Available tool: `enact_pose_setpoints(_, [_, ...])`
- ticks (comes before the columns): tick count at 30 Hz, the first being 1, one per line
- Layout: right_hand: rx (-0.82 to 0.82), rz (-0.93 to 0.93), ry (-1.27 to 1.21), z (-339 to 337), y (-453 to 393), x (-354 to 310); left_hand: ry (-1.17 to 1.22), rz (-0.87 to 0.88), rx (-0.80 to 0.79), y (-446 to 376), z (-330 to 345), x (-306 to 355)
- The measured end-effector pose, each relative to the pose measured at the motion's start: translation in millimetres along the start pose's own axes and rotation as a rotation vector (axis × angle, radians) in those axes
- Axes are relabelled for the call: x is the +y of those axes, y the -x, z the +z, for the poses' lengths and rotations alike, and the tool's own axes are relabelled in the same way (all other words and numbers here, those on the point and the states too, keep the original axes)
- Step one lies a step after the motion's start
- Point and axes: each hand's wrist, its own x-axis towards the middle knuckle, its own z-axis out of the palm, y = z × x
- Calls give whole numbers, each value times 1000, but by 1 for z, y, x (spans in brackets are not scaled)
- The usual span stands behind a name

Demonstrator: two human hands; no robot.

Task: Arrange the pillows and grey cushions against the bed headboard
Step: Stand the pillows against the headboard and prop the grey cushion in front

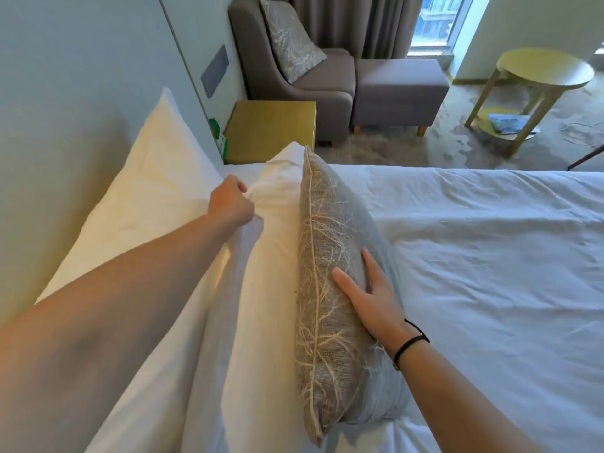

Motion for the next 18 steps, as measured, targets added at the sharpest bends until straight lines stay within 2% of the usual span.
enact_pose_setpoints(2, [6,29,-34,3,-2,9,-36,-9,14,-7,-4,-13])
enact_pose_setpoints(5, [41,33,-24,13,-1,17,-14,7,-87,-13,1,-11])
enact_pose_setpoints(9, [55,38,-29,21,-1,23,9,212,-221,-36,13,22])
enact_pose_setpoints(12, [66,41,-11,25,-1,23,-186,398,-254,-65,23,51])
enact_pose_setpoints(15, [68,60,-4,28,-3,22,-416,434,-285,-86,28,72])
enact_pose_setpoints(18, [84,71,8,31,-4,23,-533,504,-275,-94,31,83])
